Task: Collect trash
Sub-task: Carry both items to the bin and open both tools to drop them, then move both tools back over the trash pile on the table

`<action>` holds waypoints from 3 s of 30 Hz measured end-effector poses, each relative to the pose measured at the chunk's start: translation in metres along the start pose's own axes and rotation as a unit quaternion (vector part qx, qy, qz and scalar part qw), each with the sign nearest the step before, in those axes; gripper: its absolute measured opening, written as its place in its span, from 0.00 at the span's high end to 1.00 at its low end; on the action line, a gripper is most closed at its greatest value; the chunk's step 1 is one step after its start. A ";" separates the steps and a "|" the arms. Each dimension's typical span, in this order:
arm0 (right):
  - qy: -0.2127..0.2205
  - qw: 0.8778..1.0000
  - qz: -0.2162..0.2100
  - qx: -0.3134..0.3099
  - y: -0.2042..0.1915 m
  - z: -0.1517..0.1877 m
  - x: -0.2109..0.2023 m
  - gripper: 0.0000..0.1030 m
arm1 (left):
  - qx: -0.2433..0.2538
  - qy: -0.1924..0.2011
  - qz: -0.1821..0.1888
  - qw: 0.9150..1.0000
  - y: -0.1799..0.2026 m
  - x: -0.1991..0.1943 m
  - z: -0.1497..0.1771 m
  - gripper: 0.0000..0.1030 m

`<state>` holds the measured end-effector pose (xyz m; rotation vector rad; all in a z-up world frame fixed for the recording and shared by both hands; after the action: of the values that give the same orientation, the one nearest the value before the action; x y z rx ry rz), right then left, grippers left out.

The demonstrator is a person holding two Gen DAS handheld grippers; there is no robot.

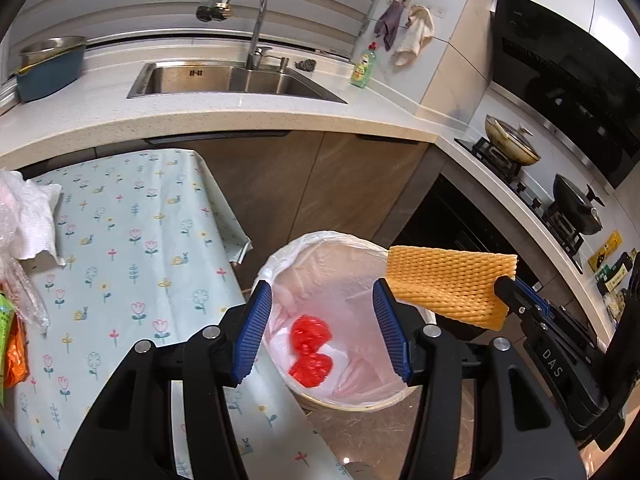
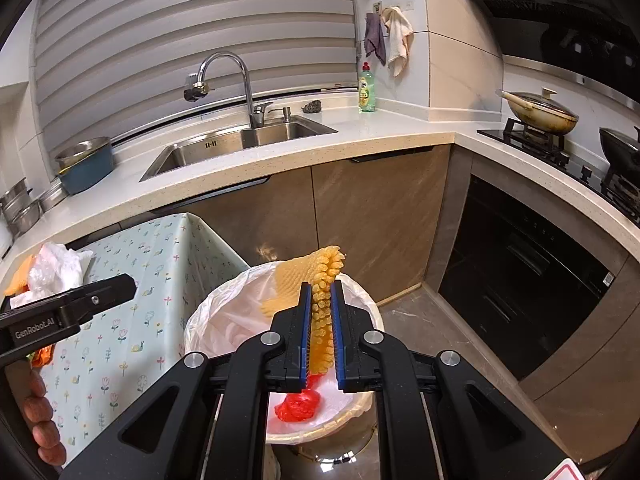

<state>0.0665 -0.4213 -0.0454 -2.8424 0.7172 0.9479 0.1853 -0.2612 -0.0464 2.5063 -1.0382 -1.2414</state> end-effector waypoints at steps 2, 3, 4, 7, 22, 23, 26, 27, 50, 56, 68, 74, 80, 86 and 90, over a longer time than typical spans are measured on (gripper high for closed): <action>-0.001 1.000 -0.002 -0.004 -0.004 -0.002 0.002 0.91 | -0.003 0.006 -0.005 1.000 -0.005 -0.004 -0.001 0.51; -0.001 1.000 -0.004 -0.005 -0.007 -0.002 0.003 0.91 | -0.003 0.009 -0.009 1.000 -0.007 -0.006 -0.002 0.51; -0.001 1.000 -0.006 -0.006 -0.009 -0.003 0.004 0.91 | -0.002 0.013 -0.012 1.000 -0.009 -0.009 -0.002 0.51; -0.001 1.000 -0.012 -0.011 -0.015 -0.006 0.007 0.91 | 0.001 0.023 -0.026 0.999 -0.014 -0.015 -0.004 0.51; 0.001 0.999 -0.020 -0.030 -0.042 -0.014 0.007 0.61 | 0.008 0.056 -0.111 0.992 -0.037 -0.032 -0.005 0.42; 0.003 0.999 -0.021 -0.031 -0.043 -0.015 0.005 0.60 | 0.008 0.058 -0.115 0.992 -0.039 -0.034 -0.005 0.42; 0.009 0.999 -0.025 -0.036 -0.049 -0.018 -0.002 0.55 | 0.008 0.064 -0.131 0.989 -0.043 -0.041 -0.005 0.36; 0.011 0.999 -0.027 -0.039 -0.052 -0.018 -0.005 0.52 | 0.007 0.068 -0.136 0.988 -0.044 -0.043 -0.004 0.33; 0.038 0.986 -0.126 -0.101 -0.178 -0.031 -0.058 0.36 | -0.061 0.113 -0.244 0.961 -0.148 -0.144 0.007 0.14; 0.028 0.980 -0.160 -0.114 -0.223 -0.031 -0.062 0.34 | -0.091 0.111 -0.275 0.951 -0.196 -0.172 0.012 0.13; 0.005 0.970 -0.204 -0.131 -0.314 -0.037 -0.045 0.32 | -0.134 0.101 -0.310 0.936 -0.280 -0.203 0.012 0.13; -0.005 0.964 -0.220 -0.147 -0.358 -0.043 -0.027 0.29 | -0.151 0.092 -0.317 0.932 -0.313 -0.206 0.012 0.13; -0.021 0.960 -0.230 -0.156 -0.397 -0.048 0.002 0.29 | -0.173 0.071 -0.322 0.928 -0.345 -0.199 0.019 0.13; -0.040 0.959 -0.229 -0.164 -0.425 -0.048 0.035 0.29 | -0.195 0.053 -0.319 0.926 -0.368 -0.188 0.022 0.13; -0.053 0.958 -0.229 -0.165 -0.436 -0.047 0.054 0.29 | -0.203 0.047 -0.316 0.926 -0.378 -0.180 0.021 0.13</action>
<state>0.3259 -0.0650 -0.0768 -2.9852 -0.1298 1.2084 0.2892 0.1403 -0.1037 2.5833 0.0900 -1.2798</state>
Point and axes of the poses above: each gripper's, at about its wrist camera, not at the fingertips, and x roughly the way its jaws point, y to its right, z to its underside, the point moved 4 cm from there along x, roughly the way its jaws point, and after that the axes turned 10 degrees about -x, right-handed, at the moved point
